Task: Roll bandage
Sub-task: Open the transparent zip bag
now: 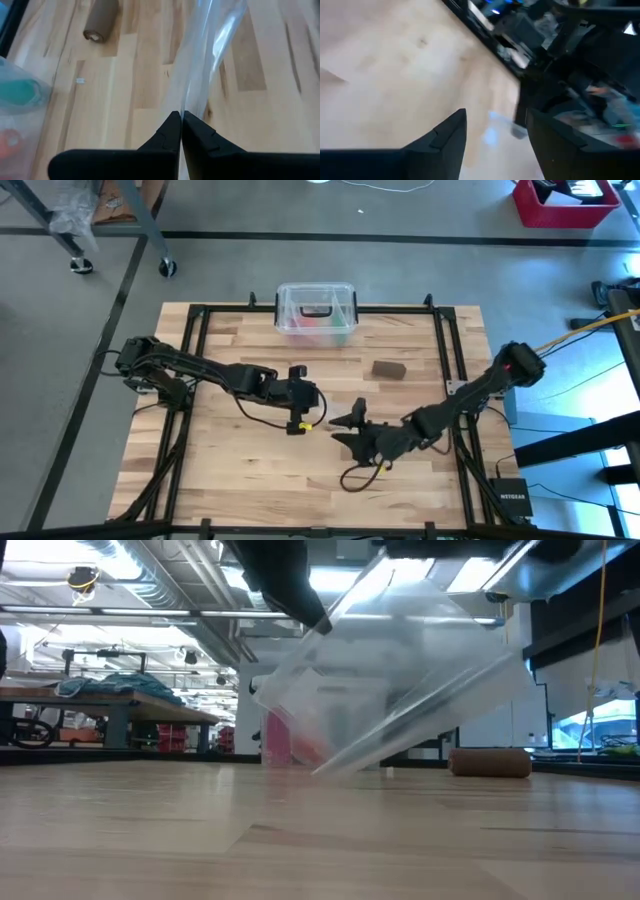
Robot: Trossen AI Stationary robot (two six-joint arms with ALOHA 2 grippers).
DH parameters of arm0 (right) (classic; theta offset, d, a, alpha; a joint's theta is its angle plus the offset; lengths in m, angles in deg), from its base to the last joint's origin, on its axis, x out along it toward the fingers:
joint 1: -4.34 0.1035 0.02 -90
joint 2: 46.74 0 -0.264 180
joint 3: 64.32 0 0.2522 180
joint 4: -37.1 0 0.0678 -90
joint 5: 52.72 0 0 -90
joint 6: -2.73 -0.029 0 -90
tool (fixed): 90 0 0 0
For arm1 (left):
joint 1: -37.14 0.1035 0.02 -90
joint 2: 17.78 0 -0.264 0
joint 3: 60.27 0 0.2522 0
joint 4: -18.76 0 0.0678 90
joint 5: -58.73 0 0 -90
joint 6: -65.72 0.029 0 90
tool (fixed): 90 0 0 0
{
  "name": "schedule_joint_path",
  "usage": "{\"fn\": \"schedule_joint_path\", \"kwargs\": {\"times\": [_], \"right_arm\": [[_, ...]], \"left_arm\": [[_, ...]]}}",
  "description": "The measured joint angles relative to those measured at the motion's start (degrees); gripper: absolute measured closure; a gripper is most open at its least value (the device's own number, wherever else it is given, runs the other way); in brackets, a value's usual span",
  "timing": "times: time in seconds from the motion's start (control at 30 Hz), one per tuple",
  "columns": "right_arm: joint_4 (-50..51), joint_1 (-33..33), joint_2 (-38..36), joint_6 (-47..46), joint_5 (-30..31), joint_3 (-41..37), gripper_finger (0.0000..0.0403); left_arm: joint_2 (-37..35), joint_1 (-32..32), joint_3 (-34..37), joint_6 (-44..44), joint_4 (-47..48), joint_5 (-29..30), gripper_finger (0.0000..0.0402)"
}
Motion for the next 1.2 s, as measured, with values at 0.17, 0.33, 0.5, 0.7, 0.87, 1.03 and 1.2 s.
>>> {"fn": "schedule_joint_path", "kwargs": {"times": [0.17,0.33,0.5,0.7,0.87,1.03,1.2], "right_arm": [[-6.7,-0.2,4.3,9.0,4.6,0.0,0.0211],[-10.3,-3.5,5.8,10.3,3.6,0.0,0.0217],[-8.4,-7.0,5.8,9.8,-0.2,0.0,0.0217],[-6.3,-8.2,5.8,9.4,-3.9,0.0,0.0217],[-1.3,-8.1,5.8,4.8,-4.1,0.0,0.0217],[4.5,-8.0,5.8,-1.9,-5.9,0.0,0.0217],[5.6,-7.1,5.8,-3.3,-5.7,1.0,0.0217]], "left_arm": [[0.0,0.0,0.0,0.8,-0.7,-0.2,0.0400],[0.0,0.0,0.0,1.0,-0.8,-0.3,0.0398],[0.0,-0.4,0.0,2.8,-2.3,-0.2,0.0397],[0.0,-0.4,0.0,2.9,-2.0,-0.2,0.0397],[0.0,-0.4,0.0,3.0,-2.1,0.0,0.0397],[0.1,-0.4,0.0,2.9,-2.1,0.2,0.0396],[0.1,-0.3,0.0,2.9,-2.2,1.3,0.0396]]}}
